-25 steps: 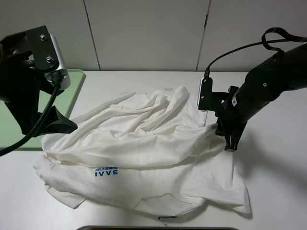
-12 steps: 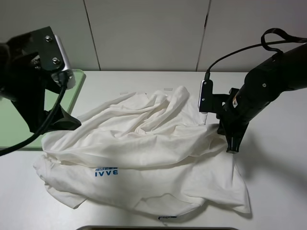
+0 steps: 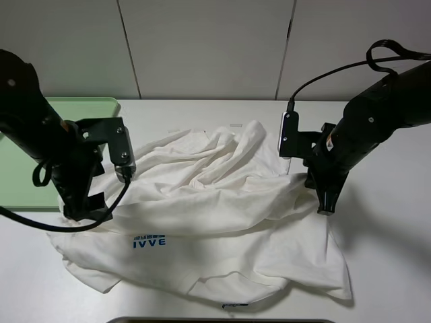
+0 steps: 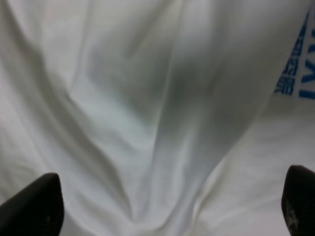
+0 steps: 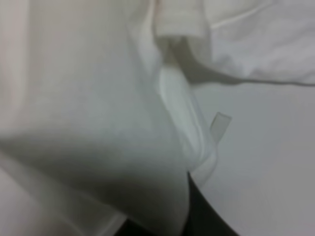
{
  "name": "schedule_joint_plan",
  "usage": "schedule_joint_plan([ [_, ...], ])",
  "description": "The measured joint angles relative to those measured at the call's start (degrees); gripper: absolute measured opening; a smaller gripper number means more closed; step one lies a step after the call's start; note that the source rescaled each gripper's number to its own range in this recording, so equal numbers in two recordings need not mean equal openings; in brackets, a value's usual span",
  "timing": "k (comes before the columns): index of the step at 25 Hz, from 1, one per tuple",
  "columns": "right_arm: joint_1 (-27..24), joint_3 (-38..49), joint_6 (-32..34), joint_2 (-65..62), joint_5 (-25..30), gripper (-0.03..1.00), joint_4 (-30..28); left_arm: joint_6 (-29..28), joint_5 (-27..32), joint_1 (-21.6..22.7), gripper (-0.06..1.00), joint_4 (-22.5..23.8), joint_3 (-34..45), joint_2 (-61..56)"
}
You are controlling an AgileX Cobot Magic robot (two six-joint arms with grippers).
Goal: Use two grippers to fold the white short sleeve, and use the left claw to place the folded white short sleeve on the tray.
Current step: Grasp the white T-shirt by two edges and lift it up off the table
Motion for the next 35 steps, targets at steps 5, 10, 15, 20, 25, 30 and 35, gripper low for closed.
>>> schedule_joint_plan([
  [5, 0.0, 0.0, 0.0, 0.0, -3.66, 0.0, -0.16, 3.5, -0.48, 0.0, 0.86, 0.97, 0.0, 3.27],
  [10, 0.0, 0.0, 0.0, 0.0, -5.07, 0.0, -0.16, 3.98, 0.64, 0.0, 0.85, 2.91, 0.0, 4.97],
  [15, 0.0, 0.0, 0.87, 0.0, -4.64, 0.0, -0.16, 4.19, 0.95, 0.0, 0.84, 6.21, 0.0, 7.8],
  [20, 0.0, 0.0, 1.42, 0.0, -4.64, 0.0, -0.21, 5.72, 0.7, 0.0, 0.83, 6.74, 0.0, 8.11],
  [25, 0.0, 0.0, 1.8, 0.0, -4.58, 0.0, -0.21, 6.28, -0.65, 0.0, 0.81, 6.81, 0.0, 8.11],
  [30, 0.0, 0.0, 3.9, 0.0, -4.53, 0.0, -0.21, 6.51, -3.64, 0.0, 0.8, 6.75, 0.0, 8.11],
  [35, 0.0, 0.0, 4.22, 0.0, -4.52, 0.0, -0.21, 6.83, -4.55, 0.0, 0.8, 6.57, 1.38, 8.11],
])
